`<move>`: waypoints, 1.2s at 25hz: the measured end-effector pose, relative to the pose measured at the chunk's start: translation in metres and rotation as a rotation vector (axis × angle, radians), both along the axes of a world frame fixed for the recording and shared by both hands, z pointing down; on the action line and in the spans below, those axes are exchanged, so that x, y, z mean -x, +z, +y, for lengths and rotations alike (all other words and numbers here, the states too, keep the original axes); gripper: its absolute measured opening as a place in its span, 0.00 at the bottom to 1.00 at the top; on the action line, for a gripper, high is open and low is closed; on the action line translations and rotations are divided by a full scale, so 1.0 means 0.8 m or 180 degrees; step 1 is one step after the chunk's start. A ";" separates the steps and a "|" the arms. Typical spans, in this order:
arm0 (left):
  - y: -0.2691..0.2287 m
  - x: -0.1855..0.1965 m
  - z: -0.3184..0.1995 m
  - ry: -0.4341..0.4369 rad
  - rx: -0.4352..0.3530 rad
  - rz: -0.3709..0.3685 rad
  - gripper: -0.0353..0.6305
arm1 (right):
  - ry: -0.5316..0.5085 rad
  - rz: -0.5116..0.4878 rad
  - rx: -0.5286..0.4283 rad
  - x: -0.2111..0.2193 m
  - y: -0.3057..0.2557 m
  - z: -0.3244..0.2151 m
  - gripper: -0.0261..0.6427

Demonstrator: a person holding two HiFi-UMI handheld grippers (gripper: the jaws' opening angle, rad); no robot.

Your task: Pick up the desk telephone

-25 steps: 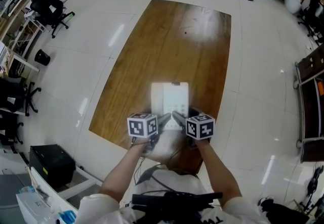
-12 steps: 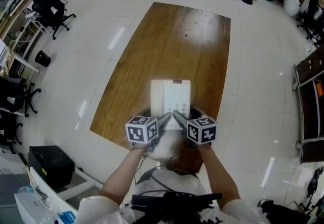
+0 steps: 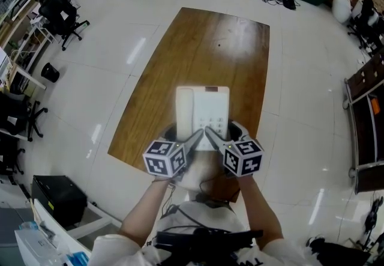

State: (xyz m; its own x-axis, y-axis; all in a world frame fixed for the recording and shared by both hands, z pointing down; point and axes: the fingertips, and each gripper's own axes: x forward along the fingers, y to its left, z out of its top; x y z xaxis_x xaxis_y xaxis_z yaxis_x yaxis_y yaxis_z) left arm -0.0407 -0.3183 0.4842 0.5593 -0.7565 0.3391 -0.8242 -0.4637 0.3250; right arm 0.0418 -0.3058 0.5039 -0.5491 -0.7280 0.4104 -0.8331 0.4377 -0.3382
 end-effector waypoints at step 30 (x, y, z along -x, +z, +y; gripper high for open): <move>-0.191 0.029 0.115 0.0091 -0.1040 0.0284 0.58 | 0.0127 0.0118 -0.1327 0.031 -0.204 0.109 0.52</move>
